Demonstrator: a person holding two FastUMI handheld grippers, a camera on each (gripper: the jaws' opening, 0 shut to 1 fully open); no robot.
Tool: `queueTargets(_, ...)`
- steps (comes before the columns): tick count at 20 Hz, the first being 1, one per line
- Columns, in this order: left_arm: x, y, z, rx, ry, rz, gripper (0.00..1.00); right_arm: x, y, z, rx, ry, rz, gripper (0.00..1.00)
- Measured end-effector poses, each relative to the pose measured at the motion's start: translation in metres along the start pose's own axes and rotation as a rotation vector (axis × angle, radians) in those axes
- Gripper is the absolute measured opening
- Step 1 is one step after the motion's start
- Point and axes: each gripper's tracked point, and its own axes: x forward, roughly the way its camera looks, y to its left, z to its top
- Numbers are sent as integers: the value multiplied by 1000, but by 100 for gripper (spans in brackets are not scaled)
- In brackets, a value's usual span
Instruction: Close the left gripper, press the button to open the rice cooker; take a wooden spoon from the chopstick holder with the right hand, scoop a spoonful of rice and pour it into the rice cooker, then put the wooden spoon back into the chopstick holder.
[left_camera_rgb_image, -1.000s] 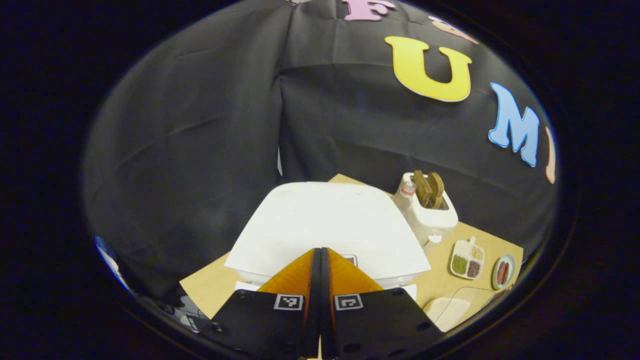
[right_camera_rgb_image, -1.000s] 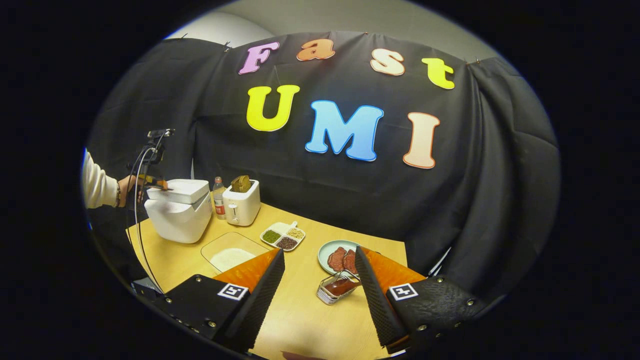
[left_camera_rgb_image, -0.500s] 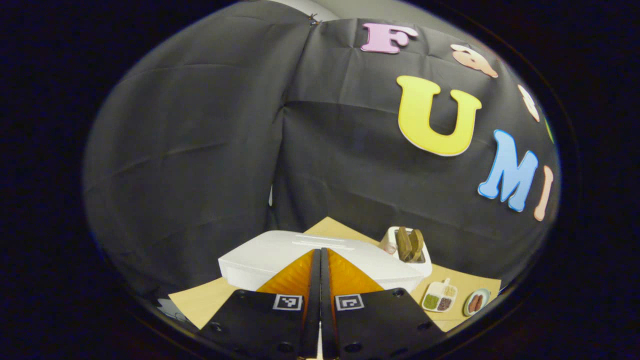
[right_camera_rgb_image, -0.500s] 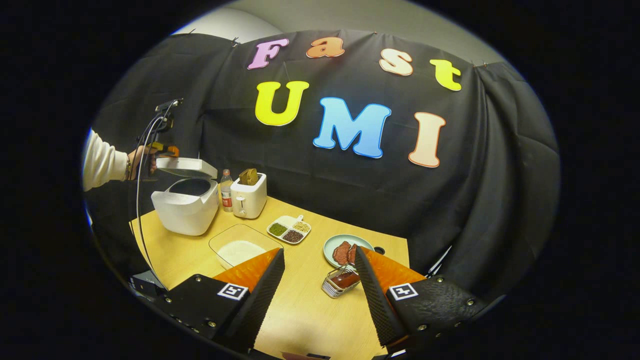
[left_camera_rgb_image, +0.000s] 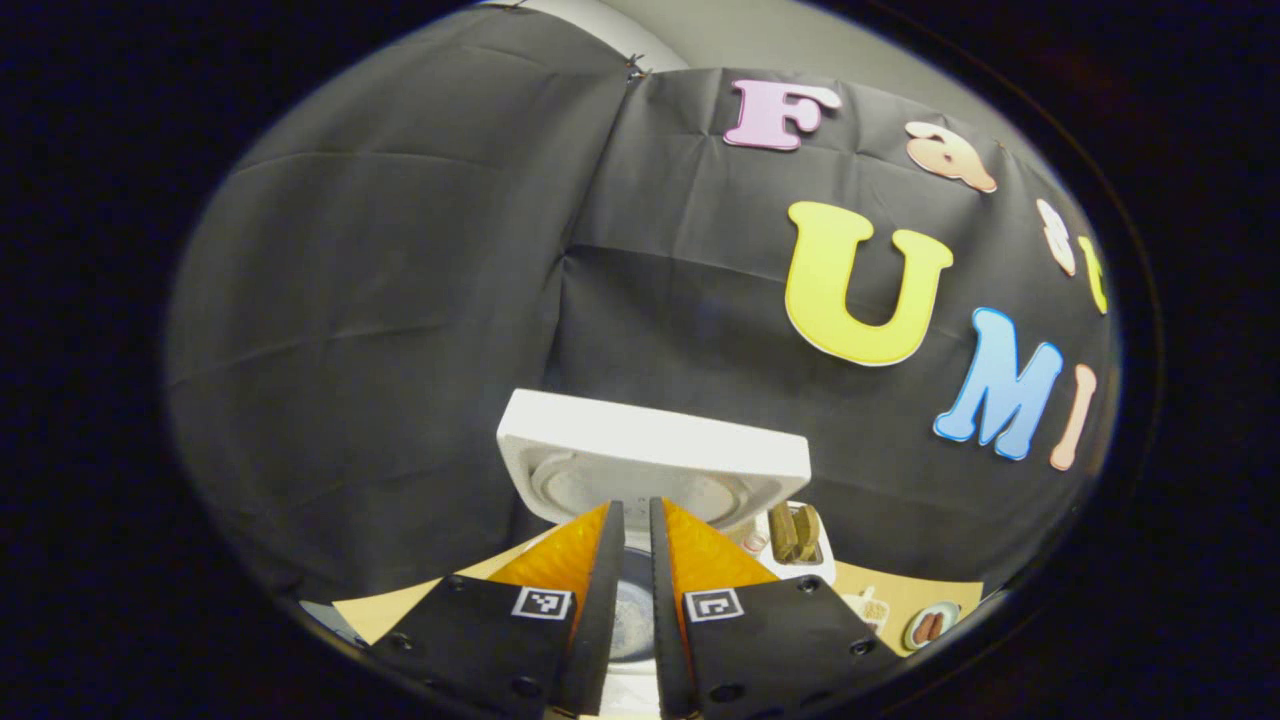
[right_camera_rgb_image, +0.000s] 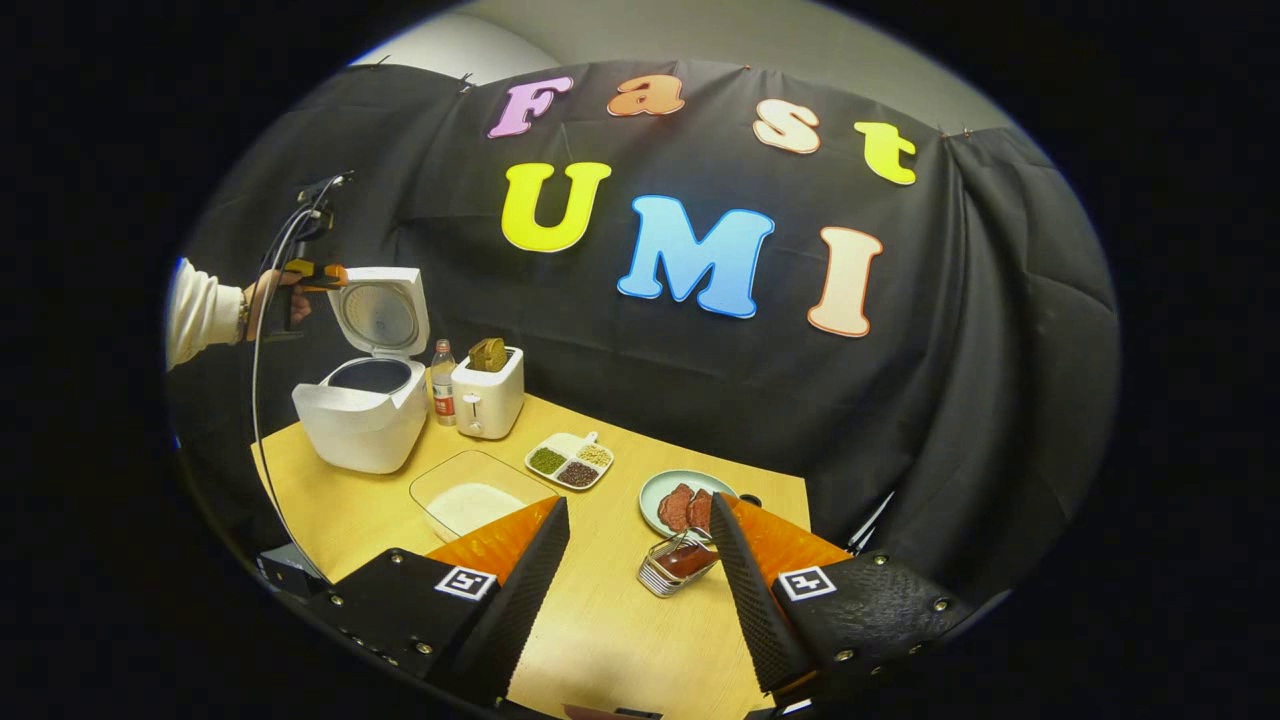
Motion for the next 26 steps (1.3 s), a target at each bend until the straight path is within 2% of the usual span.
queueTargets(3, -39, -13, -18, 4, 31, -49, 28, 17, -33, -9, -16, -1, -105, 87)
queueTargets(5, -70, -24, -40, 54, 63, -89, 28, 29, -60, -17, -35, -1, -186, 87)
queueTargets(8, -116, -36, -55, 129, 50, -119, 27, 43, -93, -25, -35, -15, -291, 87)
queueTargets(11, -167, -51, -65, 179, 22, -133, 28, 63, -109, -35, 8, -18, -340, 87)
queueTargets(12, -183, -55, -70, 187, 18, -137, 36, 70, -114, -41, 24, -13, -357, 87)
queueTargets(13, -197, -60, -72, 197, 16, -133, 34, 78, -120, -49, 34, 0, -377, 87)
queueTargets(14, -212, -63, -75, 202, 12, -132, 41, 87, -124, -56, 46, 13, -387, 87)
queueTargets(16, -240, -71, -75, 211, 2, -128, 61, 103, -129, -71, 85, 30, -392, 87)
queueTargets(17, -253, -72, -74, 221, -5, -113, 61, 111, -130, -81, 113, 42, -390, 87)
queueTargets(21, -300, -79, -84, 198, -19, -89, 84, 140, -135, -118, 313, 84, -400, 87)
queueTargets(23, -313, -81, -100, 203, 17, -85, 89, 153, -128, -131, 409, 92, -392, 87)
queueTargets(26, -333, -89, -126, 169, 87, -93, 83, 172, -116, -145, 508, 95, -363, 87)
